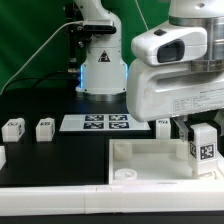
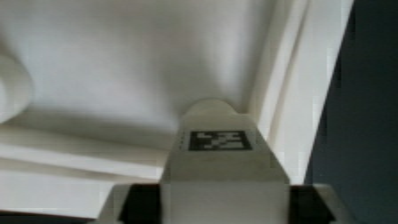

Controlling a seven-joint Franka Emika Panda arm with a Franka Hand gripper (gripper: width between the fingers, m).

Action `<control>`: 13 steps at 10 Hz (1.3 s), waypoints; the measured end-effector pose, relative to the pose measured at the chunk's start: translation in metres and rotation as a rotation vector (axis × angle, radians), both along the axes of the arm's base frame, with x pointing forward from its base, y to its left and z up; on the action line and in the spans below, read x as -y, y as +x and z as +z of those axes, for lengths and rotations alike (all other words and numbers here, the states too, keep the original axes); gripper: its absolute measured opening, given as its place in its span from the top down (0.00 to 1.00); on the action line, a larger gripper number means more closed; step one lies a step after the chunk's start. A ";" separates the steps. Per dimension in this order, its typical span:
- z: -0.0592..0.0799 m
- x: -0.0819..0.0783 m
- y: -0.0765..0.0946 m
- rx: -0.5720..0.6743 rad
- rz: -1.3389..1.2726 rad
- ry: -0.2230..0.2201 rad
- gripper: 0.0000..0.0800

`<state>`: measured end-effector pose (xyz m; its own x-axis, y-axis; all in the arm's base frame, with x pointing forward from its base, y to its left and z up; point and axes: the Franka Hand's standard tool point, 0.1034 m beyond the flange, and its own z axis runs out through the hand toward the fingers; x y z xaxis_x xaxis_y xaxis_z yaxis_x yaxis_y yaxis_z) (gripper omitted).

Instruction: Assemble one leg

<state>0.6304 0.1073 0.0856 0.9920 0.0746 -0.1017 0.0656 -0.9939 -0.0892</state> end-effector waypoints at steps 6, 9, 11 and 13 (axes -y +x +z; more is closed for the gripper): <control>-0.001 -0.011 -0.002 -0.056 -0.684 -0.073 0.63; -0.001 -0.017 -0.002 -0.082 -1.016 -0.107 0.63; 0.000 -0.018 -0.002 -0.097 -1.135 -0.113 0.63; -0.001 -0.019 -0.002 -0.098 -1.141 -0.115 0.63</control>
Offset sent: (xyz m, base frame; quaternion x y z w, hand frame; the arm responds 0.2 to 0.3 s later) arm 0.0030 0.0041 -0.0008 -0.0005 0.0089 0.2427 0.9701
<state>0.6282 0.1263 0.0848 0.4638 -0.8763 -0.1302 -0.8796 -0.4730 0.0504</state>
